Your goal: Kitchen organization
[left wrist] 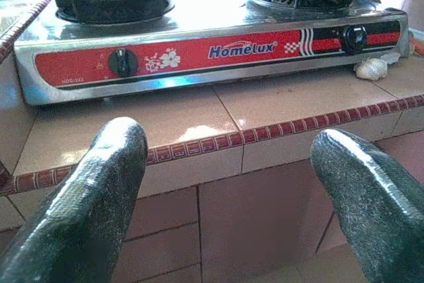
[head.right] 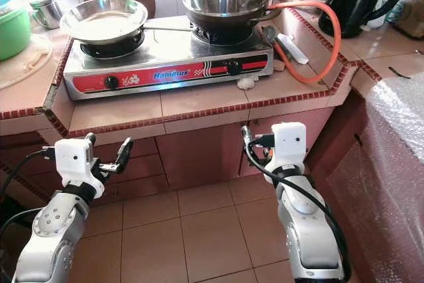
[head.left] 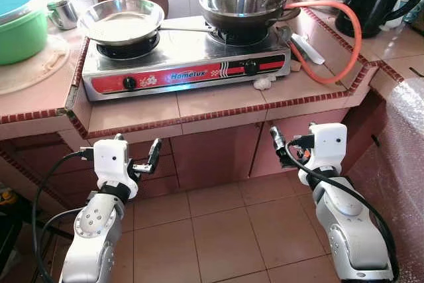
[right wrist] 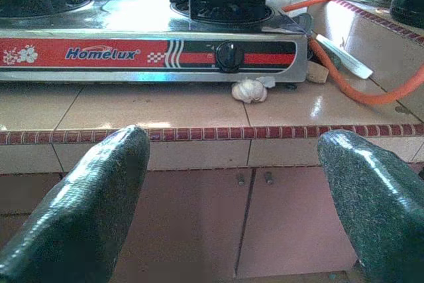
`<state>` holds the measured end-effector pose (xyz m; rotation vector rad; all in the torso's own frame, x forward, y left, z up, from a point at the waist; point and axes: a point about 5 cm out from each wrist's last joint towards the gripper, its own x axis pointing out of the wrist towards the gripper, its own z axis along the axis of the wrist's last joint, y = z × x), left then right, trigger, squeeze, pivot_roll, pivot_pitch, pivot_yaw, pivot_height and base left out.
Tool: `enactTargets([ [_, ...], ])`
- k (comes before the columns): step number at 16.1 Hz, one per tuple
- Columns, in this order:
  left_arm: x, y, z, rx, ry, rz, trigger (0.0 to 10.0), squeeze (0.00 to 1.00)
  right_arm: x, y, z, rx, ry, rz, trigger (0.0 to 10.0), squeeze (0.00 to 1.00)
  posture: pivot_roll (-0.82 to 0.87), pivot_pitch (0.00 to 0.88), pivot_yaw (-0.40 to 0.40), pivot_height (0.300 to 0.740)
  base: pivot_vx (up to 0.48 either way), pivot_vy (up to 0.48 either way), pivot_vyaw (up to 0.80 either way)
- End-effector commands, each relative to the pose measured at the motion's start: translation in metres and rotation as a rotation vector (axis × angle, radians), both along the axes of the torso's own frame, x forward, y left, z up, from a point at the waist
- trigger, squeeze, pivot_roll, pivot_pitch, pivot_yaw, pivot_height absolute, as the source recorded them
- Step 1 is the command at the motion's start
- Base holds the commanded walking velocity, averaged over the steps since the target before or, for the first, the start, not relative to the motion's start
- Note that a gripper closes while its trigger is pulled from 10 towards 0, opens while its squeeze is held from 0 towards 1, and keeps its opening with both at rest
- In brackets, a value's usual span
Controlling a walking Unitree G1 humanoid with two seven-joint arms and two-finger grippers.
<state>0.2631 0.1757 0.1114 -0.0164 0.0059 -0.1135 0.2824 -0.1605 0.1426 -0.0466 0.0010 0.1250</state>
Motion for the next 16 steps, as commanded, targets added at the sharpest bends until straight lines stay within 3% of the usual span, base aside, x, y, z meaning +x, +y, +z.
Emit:
enactTargets([
  [1, -0.0007, -0.0005, -0.0004, 0.008, -0.001, -0.013, 10.0, 0.00, -0.0004, -0.0030, -0.0033, 0.009, 0.020, -0.017, 10.0, 0.00, -0.17, 0.069, 0.062, 0.740, 0.000, 0.000, -0.78],
  [16, -0.0007, -0.0037, -0.0003, -0.014, 0.007, -0.054, 10.0, 0.00, -0.0034, -0.0051, -0.0028, 0.001, 0.020, -0.019, 10.0, 0.00, -0.18, 0.079, 0.067, 0.740, 0.000, 0.000, -0.78],
])
